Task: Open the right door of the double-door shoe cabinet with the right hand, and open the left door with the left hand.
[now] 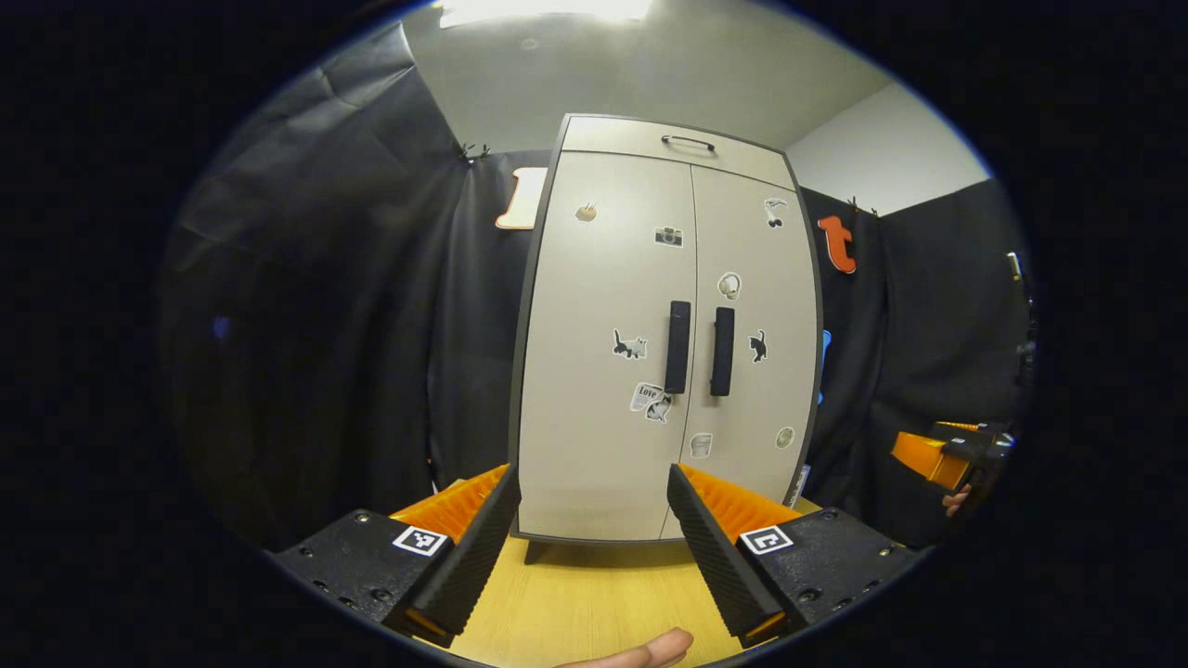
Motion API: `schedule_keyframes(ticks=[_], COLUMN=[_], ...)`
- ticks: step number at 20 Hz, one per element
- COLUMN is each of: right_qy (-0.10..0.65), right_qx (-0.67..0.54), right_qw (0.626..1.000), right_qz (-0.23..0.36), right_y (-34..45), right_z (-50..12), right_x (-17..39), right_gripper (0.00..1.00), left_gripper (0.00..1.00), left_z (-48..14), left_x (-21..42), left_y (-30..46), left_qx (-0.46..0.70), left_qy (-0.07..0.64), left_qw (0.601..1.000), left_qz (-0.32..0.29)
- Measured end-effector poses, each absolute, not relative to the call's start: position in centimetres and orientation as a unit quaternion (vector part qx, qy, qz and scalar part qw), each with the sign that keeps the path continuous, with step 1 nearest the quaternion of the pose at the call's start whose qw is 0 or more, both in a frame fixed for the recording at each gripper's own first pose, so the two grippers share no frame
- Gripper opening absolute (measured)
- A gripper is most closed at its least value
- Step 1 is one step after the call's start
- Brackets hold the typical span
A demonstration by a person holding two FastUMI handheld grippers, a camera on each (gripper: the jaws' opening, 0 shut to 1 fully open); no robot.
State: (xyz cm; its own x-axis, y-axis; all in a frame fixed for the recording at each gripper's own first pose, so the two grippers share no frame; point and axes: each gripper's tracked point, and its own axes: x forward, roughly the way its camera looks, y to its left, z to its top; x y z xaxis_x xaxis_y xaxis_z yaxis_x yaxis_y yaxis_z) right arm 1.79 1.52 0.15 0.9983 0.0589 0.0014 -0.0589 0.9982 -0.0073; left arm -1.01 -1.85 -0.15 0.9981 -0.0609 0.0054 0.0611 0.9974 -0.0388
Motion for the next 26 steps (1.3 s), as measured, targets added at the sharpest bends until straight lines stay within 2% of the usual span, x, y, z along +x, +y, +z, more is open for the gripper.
schedule_keyframes(ticks=[4, 6, 9, 11, 12, 17, 20, 22, 26], right_qy=[-0.009, 0.007, 0.021, 0.009, 0.001, -0.03, -0.038, -0.037, -0.039], right_qx=[-0.008, 0.007, 0.023, 0.012, 0.006, 0.034, 0.02, 0.0, -0.01], right_qw=[0.998, 0.996, 0.995, 0.995, 0.995, 0.99, 0.993, 0.994, 0.994], right_qz=[0.054, 0.085, 0.096, 0.098, 0.102, 0.13, 0.108, 0.1, 0.098], right_y=[4.0, 6.0, 7.6, 8.8, 9.5, 14.3, 15.9, 17.5, 20.9], right_z=[1.6, 1.9, 3.1, 4.2, 4.9, 7.9, 8.8, 8.9, 8.9], right_x=[4.7, 6.8, 11.2, 14.0, 15.3, 19.0, 21.0, 22.2, 23.7], right_gripper=[0.99, 0.99, 0.99, 0.99, 0.96, 0.99, 0.96, 0.99, 0.97], left_gripper=[0.99, 0.99, 0.99, 0.98, 0.99, 0.99, 0.99, 0.99, 0.99], left_z=[-2.1, -3.1, -4.2, -4.9, -5.2, -6.5, -6.7, -6.5, -6.3], left_x=[-1.8, -1.8, -1.7, -1.8, -1.8, -1.5, -1.4, -1.1, -1.0], left_y=[-2.1, -1.9, -1.6, -1.0, -0.6, 0.6, 1.6, 2.5, 4.3], left_qx=[-0.011, -0.006, -0.01, -0.007, -0.004, 0.005, 0.021, 0.029, 0.039], left_qy=[0.012, 0.02, 0.029, 0.034, 0.034, 0.037, 0.036, 0.027, 0.017], left_qw=[0.999, 0.999, 0.999, 0.999, 0.999, 0.999, 0.998, 0.999, 0.999], left_qz=[-0.038, -0.039, -0.042, -0.042, -0.039, -0.039, -0.038, -0.034, -0.025])
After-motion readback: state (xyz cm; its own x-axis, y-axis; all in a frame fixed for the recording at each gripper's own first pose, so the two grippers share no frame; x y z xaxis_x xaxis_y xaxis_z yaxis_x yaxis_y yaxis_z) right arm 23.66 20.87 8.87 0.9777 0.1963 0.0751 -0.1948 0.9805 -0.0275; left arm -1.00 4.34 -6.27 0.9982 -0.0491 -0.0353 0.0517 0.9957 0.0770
